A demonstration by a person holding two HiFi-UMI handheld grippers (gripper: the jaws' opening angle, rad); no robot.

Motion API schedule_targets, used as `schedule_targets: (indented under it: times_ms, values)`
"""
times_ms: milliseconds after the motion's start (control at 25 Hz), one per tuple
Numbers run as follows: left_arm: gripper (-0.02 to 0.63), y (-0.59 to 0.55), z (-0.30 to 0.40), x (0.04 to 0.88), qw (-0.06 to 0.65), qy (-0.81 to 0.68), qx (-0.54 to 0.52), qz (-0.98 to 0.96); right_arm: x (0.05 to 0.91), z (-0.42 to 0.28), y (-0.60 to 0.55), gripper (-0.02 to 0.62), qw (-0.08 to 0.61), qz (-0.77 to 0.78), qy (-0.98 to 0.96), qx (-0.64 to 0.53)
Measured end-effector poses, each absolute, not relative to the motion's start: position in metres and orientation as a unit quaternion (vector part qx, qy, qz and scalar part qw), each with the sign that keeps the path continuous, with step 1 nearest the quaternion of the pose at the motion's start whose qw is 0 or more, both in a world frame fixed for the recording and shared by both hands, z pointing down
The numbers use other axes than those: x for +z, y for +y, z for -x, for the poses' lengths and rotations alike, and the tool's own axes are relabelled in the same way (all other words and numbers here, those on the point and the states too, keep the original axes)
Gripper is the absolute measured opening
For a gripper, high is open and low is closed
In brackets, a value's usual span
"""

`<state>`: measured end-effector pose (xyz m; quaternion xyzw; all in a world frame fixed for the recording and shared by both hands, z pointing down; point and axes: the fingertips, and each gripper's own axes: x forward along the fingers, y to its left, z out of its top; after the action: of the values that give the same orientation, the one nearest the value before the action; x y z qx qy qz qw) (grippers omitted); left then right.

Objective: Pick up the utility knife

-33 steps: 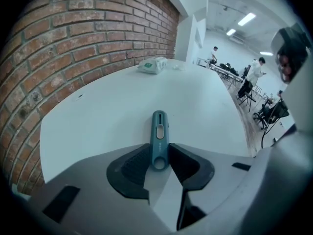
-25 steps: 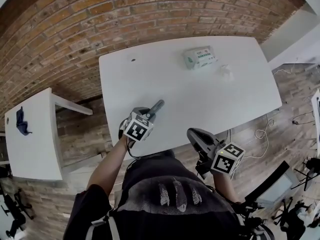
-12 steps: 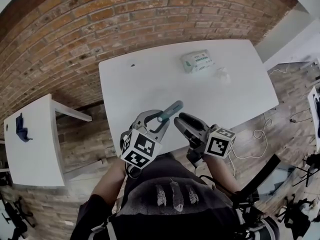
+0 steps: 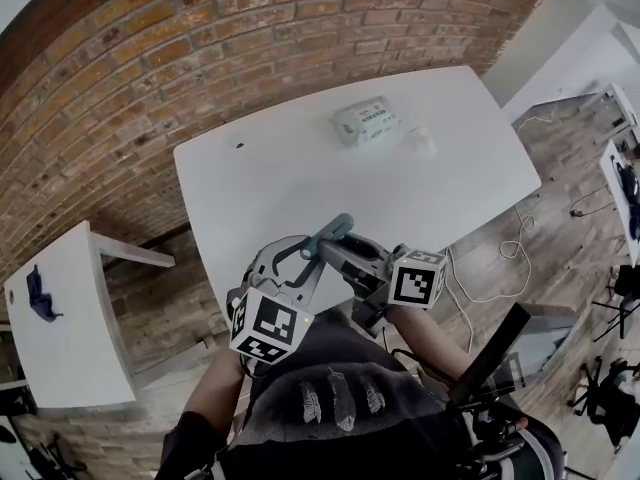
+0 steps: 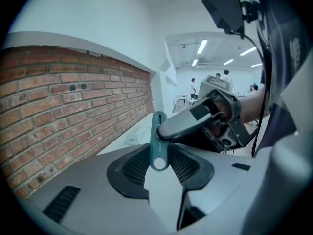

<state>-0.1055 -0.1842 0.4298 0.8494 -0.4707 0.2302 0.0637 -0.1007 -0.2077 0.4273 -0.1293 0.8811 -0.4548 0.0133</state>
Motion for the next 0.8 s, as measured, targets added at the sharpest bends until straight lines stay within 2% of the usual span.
schedule_targets:
  times_ms: [320,400,480,800]
  values:
    - [0.123,-0.182,0.101,0.422,0.045,-0.463,0.225,-0.856,0.426,0.096,-0.207,0.173,0.028,0.132,0.882,-0.451]
    - [0.123,-0.178,0.098,0.420,0.039,-0.462,0.231,-0.856,0.421,0.094,-0.201,0.142,0.034,0.121,0.883,-0.452]
    - [0.123,-0.175,0.093,0.414,0.031,-0.462,0.232,-0.856,0.412,0.092,-0.194,0.078,0.040,0.110,0.886,-0.449]
    - [0.123,-0.183,0.071,0.400,0.001,-0.439,0.230,-0.868,0.394,0.069,-0.201,0.069,0.070,0.128,0.887,-0.438]
